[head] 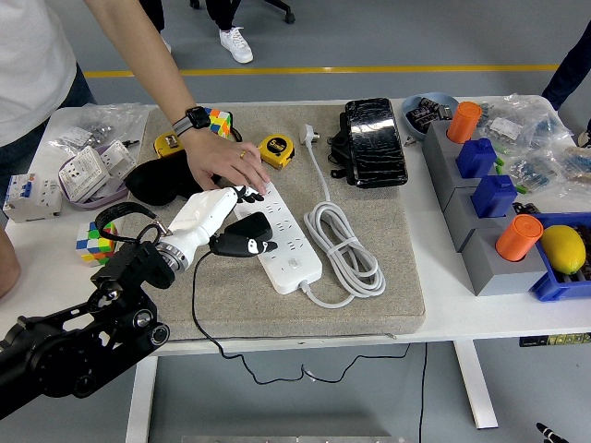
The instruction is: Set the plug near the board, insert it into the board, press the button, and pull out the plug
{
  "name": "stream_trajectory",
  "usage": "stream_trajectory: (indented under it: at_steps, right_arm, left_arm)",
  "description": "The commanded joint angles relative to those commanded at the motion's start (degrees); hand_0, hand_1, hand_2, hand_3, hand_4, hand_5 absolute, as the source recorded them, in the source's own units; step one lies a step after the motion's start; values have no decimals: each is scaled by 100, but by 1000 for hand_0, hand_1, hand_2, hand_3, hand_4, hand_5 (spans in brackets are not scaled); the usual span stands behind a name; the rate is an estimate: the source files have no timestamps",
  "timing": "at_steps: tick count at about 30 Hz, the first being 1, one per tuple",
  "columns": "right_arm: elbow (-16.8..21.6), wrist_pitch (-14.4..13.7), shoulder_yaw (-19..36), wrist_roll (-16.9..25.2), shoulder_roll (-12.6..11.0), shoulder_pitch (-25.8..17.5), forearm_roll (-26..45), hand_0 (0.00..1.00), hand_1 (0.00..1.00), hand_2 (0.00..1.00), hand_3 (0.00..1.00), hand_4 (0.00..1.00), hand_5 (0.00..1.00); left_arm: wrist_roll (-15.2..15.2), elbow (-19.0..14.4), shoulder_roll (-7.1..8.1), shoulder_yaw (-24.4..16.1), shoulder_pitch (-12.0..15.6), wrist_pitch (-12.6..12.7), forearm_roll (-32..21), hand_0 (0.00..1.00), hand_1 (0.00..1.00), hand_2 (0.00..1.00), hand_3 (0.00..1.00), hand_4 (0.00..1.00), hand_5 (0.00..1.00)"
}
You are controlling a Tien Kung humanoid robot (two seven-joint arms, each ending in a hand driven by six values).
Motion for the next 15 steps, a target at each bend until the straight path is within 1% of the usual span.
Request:
stream_trajectory:
  at_steps: [1, 2, 7, 8, 13, 14, 15]
  right_arm:
    - [1, 0, 1, 0, 2, 1, -2, 572, 640, 601, 538, 923, 468]
    - [2, 0, 2, 1, 4, 1, -4, 573, 639, 601, 537, 923, 468]
    - [7, 1, -3, -1, 3, 0, -13, 573, 639, 601, 537, 923, 468]
    - [8, 1, 1, -1, 2, 1, -15, 573, 640, 601, 538, 923, 467]
    - [13, 0, 16, 0, -1, 5, -21, 573, 640, 601, 538, 923, 467]
    - [14, -1, 20, 0, -2, 6, -21, 572, 639, 601, 538, 923, 467]
    - [15, -1, 24, 1, -2, 6, -23, 572, 639, 601, 538, 923, 467]
  left_arm:
    - [16, 22, -3, 11, -4, -2, 3, 631, 655, 670, 734, 998, 493]
    - [19, 43, -6, 21, -6, 3, -3, 536, 586, 609, 693, 998, 473]
    - [24, 141, -23, 74, -38, 53, -5, 536, 586, 609, 693, 998, 473]
    - [23, 155, -27, 81, -45, 59, -9, 442, 537, 566, 616, 998, 424]
    - [18, 238, -49, 127, -89, 107, -64, 442, 537, 566, 616, 998, 424]
    - [19, 262, -53, 140, -99, 113, -88, 392, 503, 538, 583, 998, 400]
    - [22, 282, -57, 154, -108, 119, -100, 392, 503, 538, 583, 998, 400]
